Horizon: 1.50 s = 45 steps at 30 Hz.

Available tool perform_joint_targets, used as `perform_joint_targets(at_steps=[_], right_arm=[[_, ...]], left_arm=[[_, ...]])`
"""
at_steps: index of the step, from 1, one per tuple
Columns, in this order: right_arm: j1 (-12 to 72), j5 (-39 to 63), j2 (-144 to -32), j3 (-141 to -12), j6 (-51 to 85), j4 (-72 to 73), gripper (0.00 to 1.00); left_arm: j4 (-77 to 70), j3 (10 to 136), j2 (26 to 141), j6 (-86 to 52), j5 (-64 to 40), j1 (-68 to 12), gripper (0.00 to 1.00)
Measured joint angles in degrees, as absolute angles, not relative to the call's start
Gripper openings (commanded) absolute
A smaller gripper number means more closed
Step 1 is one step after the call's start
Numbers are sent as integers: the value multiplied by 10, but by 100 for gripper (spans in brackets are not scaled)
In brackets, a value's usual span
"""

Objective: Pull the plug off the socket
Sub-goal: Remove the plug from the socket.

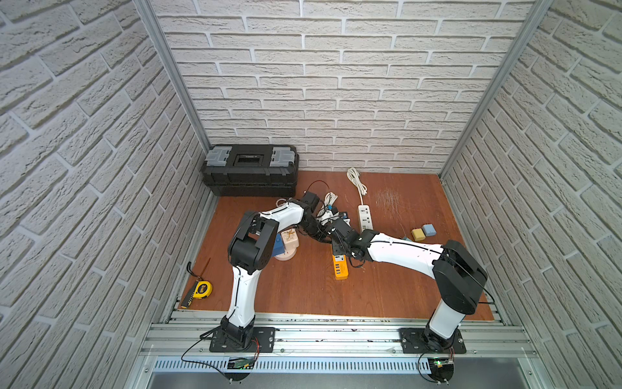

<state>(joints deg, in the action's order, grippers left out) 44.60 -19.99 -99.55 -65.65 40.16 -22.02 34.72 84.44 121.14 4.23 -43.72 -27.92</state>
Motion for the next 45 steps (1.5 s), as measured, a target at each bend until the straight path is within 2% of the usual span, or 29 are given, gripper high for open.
perform_joint_targets(at_steps=[8,22,35,45], right_arm=[[415,-130,-969,-620,415,-178,2],[471,-235,-1008,-682,385,-250,2],[429,-154,-986,-652,403,-217,2],[470,-233,-1004,-684,385,-253,2]], left_arm=[[345,844,1212,42,-440,-279,0],[351,844,1213,42,-442,-278,0],[346,844,1214,42,-445,-277,0],[348,844,1214,42,-446,-276,0]])
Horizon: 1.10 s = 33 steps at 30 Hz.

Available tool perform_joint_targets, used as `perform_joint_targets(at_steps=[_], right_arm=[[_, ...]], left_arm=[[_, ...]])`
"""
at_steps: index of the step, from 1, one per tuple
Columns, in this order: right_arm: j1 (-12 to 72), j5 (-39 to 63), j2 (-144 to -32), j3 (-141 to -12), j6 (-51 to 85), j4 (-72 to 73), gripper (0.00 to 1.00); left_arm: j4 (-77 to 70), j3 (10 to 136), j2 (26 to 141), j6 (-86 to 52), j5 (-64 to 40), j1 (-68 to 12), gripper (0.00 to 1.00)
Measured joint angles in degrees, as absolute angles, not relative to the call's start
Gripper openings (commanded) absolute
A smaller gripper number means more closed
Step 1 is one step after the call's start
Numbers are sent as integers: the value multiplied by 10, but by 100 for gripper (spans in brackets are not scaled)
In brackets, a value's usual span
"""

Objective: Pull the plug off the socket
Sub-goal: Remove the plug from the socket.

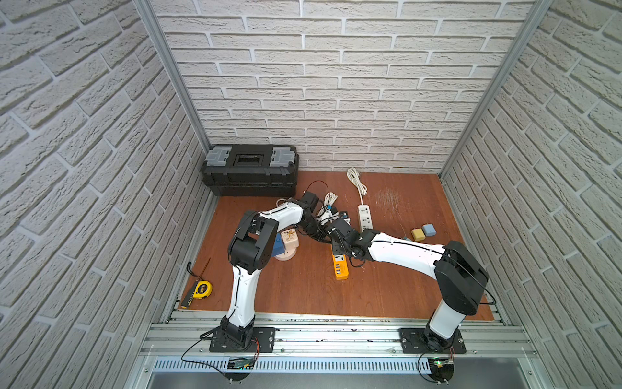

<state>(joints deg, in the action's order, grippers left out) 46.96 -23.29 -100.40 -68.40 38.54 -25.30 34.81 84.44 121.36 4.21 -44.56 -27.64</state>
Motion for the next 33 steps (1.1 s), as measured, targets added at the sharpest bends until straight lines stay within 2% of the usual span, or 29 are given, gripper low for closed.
perform_joint_targets(at_steps=[5,13,21,27,33], right_arm=[[479,-257,-1005,-702,380,-264,2],[463,-239,-991,-693,385,-252,2],[431,-217,-869,-620,410,-247,2],[359,-204,-734,-522,443,-244,2],[226,-166,-618,-402,484,-229,2]], left_arm=[[346,844,1214,42,-445,-277,0],[346,844,1214,42,-445,-277,0],[345,844,1214,42,-446,-277,0],[345,844,1214,42,-447,-276,0],[344,844,1214,42,-447,-276,0]])
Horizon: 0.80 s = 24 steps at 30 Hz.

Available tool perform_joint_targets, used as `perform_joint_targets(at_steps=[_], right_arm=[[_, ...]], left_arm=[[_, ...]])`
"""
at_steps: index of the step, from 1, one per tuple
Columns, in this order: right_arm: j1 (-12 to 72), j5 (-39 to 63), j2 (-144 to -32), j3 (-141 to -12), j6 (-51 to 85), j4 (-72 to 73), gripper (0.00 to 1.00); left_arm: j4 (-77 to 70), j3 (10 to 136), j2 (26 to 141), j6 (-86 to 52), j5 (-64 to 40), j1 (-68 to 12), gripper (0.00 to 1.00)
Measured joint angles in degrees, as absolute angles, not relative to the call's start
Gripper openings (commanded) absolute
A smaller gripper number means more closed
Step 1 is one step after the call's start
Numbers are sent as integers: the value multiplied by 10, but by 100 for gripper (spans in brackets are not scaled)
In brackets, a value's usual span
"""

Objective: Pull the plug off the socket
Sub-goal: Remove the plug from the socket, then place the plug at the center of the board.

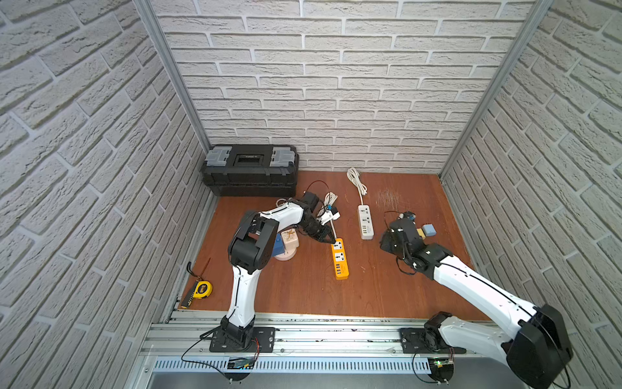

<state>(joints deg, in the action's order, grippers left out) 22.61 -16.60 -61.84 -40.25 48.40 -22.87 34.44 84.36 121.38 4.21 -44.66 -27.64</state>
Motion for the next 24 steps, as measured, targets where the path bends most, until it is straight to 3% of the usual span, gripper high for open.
perform_joint_targets(at_steps=[9,24], right_arm=[[69,-42,-589,-265,555,-140,2],[58,6,-699,-260,596,8,8]], left_arm=[[344,844,1214,40,-447,-276,0],[344,844,1214,38,-447,-276,0]])
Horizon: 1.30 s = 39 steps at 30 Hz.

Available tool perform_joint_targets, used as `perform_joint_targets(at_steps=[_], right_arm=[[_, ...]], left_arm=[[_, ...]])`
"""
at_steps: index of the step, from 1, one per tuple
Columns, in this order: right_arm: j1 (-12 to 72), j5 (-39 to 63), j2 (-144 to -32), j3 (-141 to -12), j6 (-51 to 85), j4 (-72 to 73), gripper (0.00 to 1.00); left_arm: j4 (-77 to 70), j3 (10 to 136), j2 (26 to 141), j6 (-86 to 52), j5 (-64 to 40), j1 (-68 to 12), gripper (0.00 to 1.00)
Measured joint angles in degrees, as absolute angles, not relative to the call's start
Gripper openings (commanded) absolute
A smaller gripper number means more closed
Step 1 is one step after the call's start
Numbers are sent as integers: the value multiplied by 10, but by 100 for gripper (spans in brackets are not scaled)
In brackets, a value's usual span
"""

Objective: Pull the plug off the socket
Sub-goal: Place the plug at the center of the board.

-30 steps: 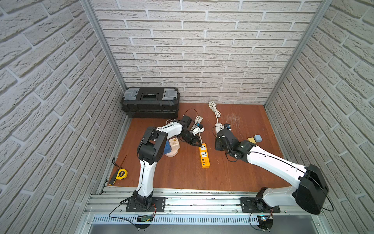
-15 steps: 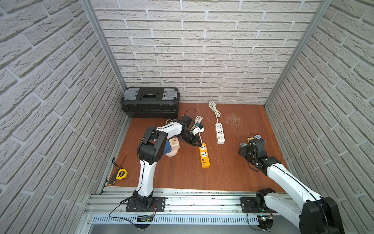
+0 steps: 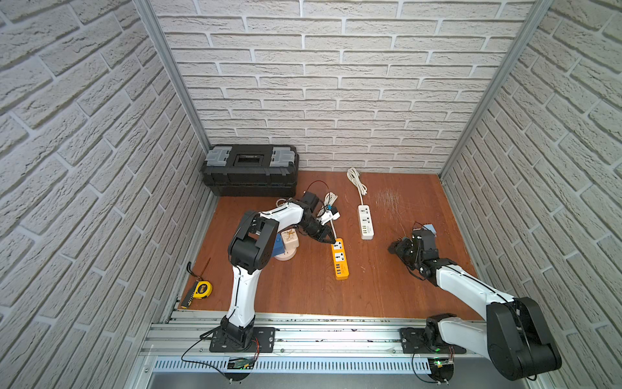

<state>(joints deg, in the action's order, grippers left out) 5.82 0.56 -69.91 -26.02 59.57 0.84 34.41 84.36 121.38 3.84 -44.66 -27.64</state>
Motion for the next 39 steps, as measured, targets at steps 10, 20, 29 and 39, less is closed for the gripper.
perform_joint_targets(at_steps=[10,20,29,39], right_arm=[[58,11,-699,-255,596,15,53],[64,9,-622,-239,579,-67,76],[83,0,-532,-268,525,-167,76],[128,-2,-523,-321,456,-231,77]], left_arm=[[344,844,1214,38,-447,-276,0],[344,844,1214,38,-448,-276,0],[358,853,1214,56,-448,-277,26],[427,900,1210,100,-399,-290,71]])
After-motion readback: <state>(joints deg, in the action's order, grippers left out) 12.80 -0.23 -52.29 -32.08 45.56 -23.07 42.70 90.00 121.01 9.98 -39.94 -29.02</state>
